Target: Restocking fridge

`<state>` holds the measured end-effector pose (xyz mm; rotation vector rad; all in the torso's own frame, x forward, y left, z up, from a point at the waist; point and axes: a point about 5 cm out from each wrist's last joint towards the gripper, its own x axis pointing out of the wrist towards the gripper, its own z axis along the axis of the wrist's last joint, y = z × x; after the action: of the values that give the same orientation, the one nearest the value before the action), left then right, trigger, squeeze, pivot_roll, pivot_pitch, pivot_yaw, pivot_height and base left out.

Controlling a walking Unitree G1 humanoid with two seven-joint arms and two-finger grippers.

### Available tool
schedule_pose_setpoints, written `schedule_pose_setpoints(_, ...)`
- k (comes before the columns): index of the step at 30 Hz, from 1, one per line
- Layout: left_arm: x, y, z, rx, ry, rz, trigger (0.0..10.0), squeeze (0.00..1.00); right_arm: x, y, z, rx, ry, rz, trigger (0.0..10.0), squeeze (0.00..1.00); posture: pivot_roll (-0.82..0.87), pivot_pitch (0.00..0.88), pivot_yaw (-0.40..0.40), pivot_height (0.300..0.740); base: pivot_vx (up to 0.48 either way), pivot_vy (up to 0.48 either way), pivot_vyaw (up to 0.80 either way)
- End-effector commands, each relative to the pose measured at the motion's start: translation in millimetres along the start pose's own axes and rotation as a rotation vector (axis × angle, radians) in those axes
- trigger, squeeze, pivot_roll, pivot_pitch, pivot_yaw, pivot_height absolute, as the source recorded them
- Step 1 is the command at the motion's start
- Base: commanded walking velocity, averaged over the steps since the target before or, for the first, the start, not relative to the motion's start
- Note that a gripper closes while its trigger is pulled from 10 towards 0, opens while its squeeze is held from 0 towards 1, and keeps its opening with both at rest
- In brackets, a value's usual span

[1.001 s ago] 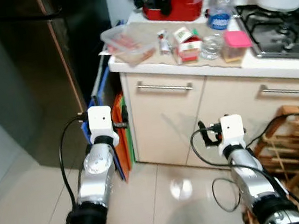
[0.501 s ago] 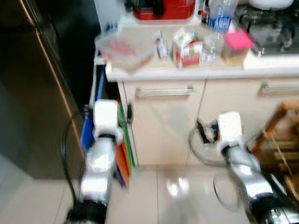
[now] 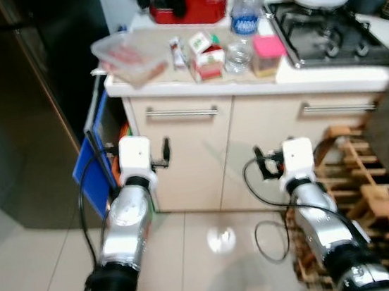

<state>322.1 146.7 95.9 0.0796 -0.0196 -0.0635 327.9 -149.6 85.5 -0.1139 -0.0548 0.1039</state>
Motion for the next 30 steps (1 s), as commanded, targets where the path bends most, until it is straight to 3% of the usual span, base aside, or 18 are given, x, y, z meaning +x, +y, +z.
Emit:
schedule_pose_setpoints(1, 2.1, -9.8, 2.5, -0.007, 0.0, -0.025, 10.0, 0.0, 9.6, -14.1, 18.8, -0.005, -0.066, -0.04, 10.0, 0.05, -0.02, 0.0, 0.015, 0.74, 0.0, 0.0, 0.0)
schedule_pose_setpoints(4, 1.9, -9.0, 1.7, 0.012, 0.004, -0.012, 10.0, 0.0, 21.0, -15.7, 37.6, 0.008, -0.125, -0.041, 10.0, 0.0, -0.02, 0.0, 0.014, 0.74, 0.0, 0.0, 0.0)
schedule_pose_setpoints(12, 2.7, -11.1, 4.6, 0.039, -0.007, -0.024, 10.0, 0.0, 31.4, -5.7, 42.2, 0.031, -0.114, -0.027, 10.0, 0.0, -0.01, 0.0, 0.012, 0.74, 0.0, 0.0, 0.0)
schedule_pose_setpoints(20, 1.7, -12.2, 5.7, 0.013, -0.015, -0.03, 10.0, 0.0, 40.0, 8.2, 49.4, 0.171, -0.111, -0.02, 10.0, 0.0, -0.01, 0.0, 0.013, 0.74, 0.0, 0.0, 0.0)
schedule_pose_setpoints(30, 1.6, -14.1, 9.9, -0.009, -0.044, -0.045, 10.0, 0.0, 44.4, 12.2, 51.2, 0.16, -0.105, -0.041, 10.0, 0.0, -0.01, 0.0, 0.009, 0.74, 0.104, 0.0, 0.0)
